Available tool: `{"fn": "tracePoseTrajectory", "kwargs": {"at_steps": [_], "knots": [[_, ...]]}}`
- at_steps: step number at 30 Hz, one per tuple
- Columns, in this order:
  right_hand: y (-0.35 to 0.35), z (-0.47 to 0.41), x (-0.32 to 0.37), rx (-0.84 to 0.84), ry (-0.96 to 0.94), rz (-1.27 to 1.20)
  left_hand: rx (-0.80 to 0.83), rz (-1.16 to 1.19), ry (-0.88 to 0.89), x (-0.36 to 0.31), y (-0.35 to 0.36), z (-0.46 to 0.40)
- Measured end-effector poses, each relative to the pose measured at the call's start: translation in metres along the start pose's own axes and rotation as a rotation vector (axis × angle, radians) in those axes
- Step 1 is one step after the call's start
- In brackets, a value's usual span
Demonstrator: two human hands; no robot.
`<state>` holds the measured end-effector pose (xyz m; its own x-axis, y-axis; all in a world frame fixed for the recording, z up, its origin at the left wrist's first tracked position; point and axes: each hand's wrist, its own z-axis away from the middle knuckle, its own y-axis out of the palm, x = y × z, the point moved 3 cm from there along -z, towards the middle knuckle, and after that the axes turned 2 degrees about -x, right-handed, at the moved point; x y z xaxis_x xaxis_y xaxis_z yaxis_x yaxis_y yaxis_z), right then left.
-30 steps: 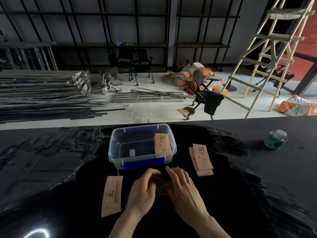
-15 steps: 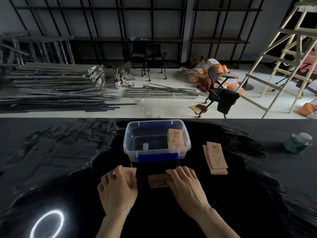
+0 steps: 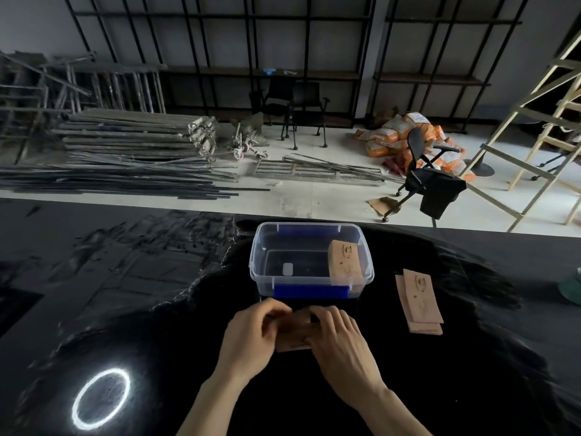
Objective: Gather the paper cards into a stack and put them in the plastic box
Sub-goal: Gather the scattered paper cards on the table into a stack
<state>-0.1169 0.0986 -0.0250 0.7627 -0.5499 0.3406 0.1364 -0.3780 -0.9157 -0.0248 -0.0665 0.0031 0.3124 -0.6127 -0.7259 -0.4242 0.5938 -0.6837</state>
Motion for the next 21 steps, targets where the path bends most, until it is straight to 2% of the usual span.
{"fn": "tracePoseTrajectory", "kwargs": {"at_steps": [2,5,11,13,21], "knots": [[-0.002,0.001,0.000,-0.030,0.041,-0.073,0.087,0.057,0.002,-0.010,0.012,-0.002],[-0.002,0.003,-0.003,-0.038,-0.027,0.015,0.208,0.168,-0.010,-0.024,0.029,0.000],[-0.004,0.001,-0.004,-0.011,-0.081,0.165,0.205,-0.055,0.081,-0.019,0.029,0.008],[-0.005,0.000,-0.005,0.010,-0.056,0.145,0.229,-0.182,0.104,-0.019,0.023,0.008],[-0.013,-0.005,-0.012,0.091,-0.040,0.063,0.230,-0.394,0.198,-0.036,0.025,-0.003]]}}
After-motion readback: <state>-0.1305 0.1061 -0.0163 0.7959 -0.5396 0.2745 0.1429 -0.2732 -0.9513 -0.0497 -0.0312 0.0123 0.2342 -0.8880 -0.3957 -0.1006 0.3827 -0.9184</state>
